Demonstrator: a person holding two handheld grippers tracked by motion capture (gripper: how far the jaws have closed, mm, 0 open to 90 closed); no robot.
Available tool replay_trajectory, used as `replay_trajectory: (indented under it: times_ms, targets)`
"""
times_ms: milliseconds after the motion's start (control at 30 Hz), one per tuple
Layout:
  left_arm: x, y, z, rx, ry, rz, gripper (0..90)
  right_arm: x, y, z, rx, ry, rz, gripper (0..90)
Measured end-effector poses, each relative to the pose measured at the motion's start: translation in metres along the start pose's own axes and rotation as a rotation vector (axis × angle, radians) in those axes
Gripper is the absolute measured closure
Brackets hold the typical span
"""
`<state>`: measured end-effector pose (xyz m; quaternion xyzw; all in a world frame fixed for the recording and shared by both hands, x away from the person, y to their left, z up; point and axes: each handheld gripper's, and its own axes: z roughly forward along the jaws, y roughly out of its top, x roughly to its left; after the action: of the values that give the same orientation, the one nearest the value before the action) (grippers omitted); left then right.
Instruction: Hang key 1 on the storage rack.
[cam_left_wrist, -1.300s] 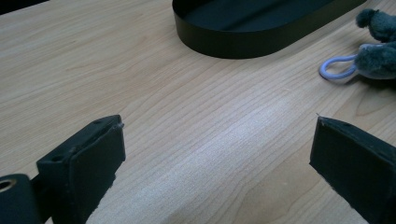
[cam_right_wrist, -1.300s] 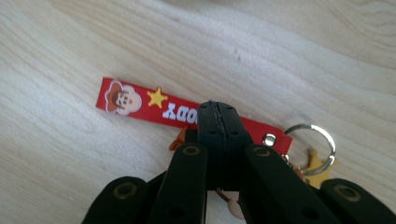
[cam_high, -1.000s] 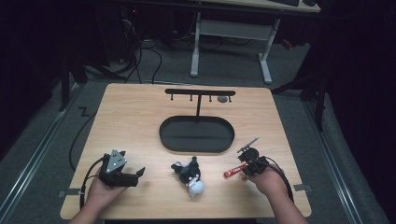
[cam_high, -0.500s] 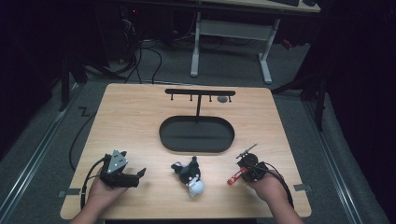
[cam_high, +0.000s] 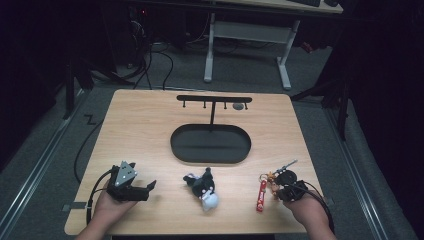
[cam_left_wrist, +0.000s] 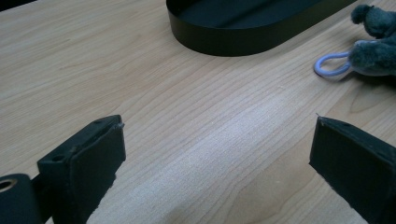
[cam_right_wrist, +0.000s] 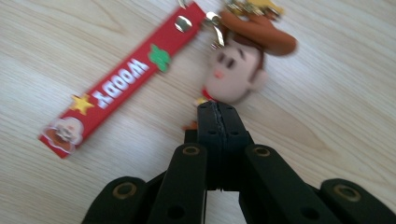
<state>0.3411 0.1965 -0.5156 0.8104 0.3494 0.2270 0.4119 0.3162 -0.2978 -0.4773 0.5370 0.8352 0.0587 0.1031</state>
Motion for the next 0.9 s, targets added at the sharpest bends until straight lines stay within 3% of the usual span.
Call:
replay_trajectory:
  times_ms: [367, 433, 467, 533, 633, 667, 900]
  targets:
    - [0.0, 0.0, 0.0, -0.002, -0.002, 0.002, 3.9, -0.003, -0.003, -0.01, -0.026, 0.001, 0.033, 83.8]
    - [0.001, 0.0, 0.0, -0.006, 0.0, 0.001, 3.9, -0.002, -0.002, -0.01, -0.03, 0.0, 0.04, 76.5]
    - [0.001, 0.0, -0.001, -0.005, -0.001, 0.001, 3.9, -0.001, -0.001, -0.01, -0.045, -0.001, 0.054, 66.3]
    - [0.0, 0.0, -0.001, -0.005, -0.001, 0.0, 3.9, -0.001, 0.002, -0.011, -0.047, 0.004, 0.088, 54.8]
    - [0.0, 0.0, 0.0, -0.004, -0.004, 0.005, 3.9, -0.005, 0.007, -0.011, -0.061, 0.037, 0.155, 45.4]
    - [0.0, 0.0, 0.0, -0.004, -0.004, 0.006, 3.9, -0.007, 0.009, -0.01, -0.047, 0.049, 0.179, 42.9]
    - [0.003, 0.001, -0.001, -0.009, -0.002, 0.004, 3.9, -0.015, 0.019, 0.009, -0.013, 0.066, 0.218, 39.3]
